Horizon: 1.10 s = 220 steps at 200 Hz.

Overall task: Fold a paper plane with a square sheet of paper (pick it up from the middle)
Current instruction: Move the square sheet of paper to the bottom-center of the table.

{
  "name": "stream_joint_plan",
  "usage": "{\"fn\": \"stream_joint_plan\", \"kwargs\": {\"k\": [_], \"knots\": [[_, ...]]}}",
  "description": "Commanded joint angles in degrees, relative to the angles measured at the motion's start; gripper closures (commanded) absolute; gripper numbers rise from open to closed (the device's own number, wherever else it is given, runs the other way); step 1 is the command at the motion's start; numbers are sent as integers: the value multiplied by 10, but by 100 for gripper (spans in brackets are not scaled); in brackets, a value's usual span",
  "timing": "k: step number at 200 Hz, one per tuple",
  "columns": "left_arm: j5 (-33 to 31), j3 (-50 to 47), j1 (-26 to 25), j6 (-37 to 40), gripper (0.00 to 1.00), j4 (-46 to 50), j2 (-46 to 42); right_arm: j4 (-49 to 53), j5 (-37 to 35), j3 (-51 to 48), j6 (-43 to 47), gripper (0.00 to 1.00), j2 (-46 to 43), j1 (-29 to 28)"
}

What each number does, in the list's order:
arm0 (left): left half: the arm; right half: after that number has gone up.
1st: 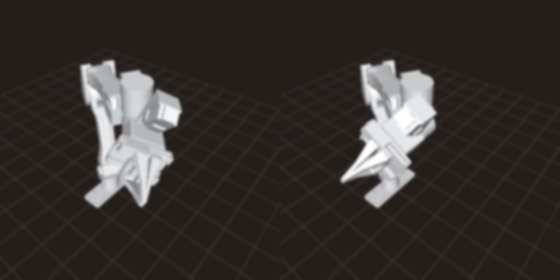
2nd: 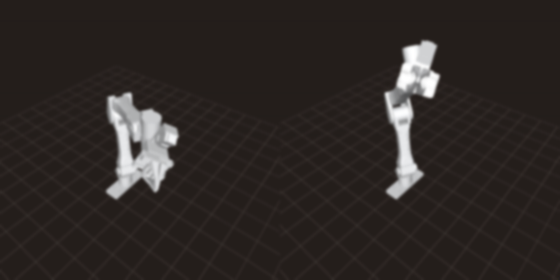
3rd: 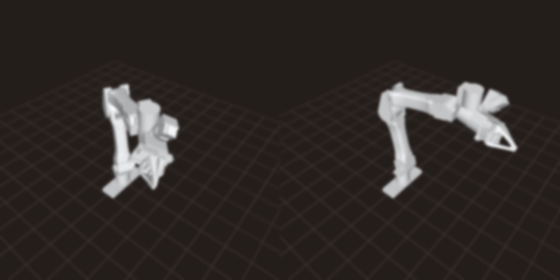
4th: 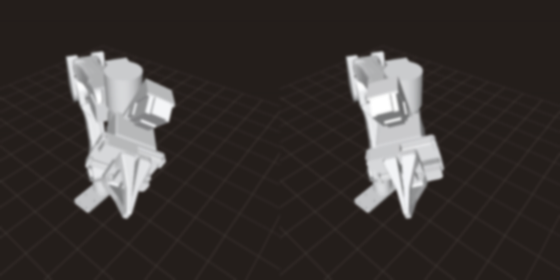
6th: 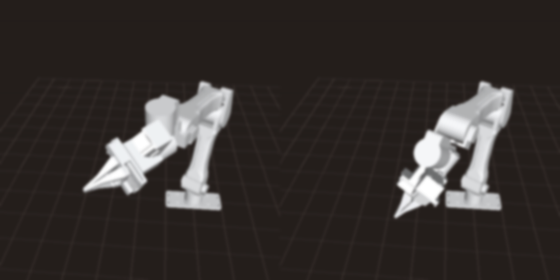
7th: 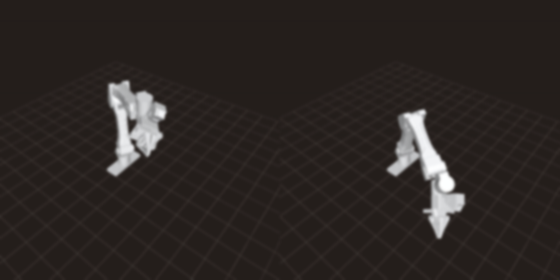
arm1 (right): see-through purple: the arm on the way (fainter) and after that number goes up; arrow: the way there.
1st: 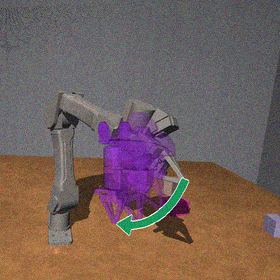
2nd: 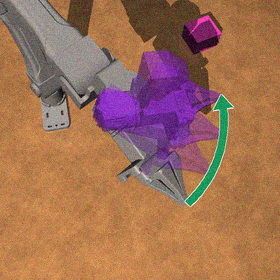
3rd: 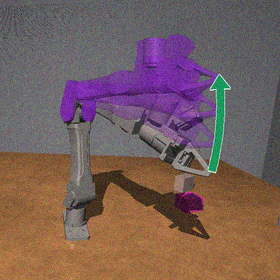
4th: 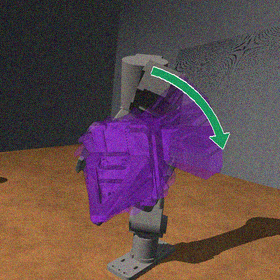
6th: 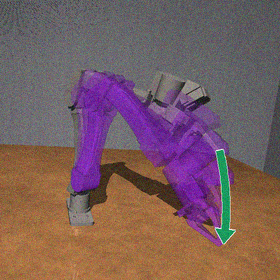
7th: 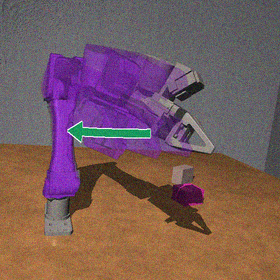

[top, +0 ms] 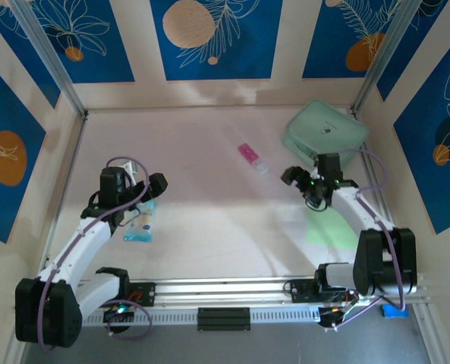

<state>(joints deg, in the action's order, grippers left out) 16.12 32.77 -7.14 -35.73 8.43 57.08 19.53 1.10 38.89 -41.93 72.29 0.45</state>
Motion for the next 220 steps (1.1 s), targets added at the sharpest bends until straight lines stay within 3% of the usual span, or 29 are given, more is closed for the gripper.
{"fn": "stream_joint_plan", "kwargs": {"k": [1, 47, 99, 163, 184, 220], "knots": [[79, -11, -7, -36, 0, -18, -17, 35, -20, -51, -48, 1, -59, 40], [91, -3, -59, -37, 0, -32, -13, 29, 36, -81, -42, 1, -69, 113], [81, 4, -91, -34, 0, -38, -13, 52, 60, -66, -38, 1, -10, 104], [38, 10, -91, -17, 0, -1, -20, 26, 54, -84, -118, 1, 7, -27], [10, 11, -92, -14, 0, 15, -31, -15, 46, -102, -189, 1, 7, -81], [-23, 14, -89, -26, 0, 39, -53, -45, 7, -99, -237, 1, -28, -160]]}}
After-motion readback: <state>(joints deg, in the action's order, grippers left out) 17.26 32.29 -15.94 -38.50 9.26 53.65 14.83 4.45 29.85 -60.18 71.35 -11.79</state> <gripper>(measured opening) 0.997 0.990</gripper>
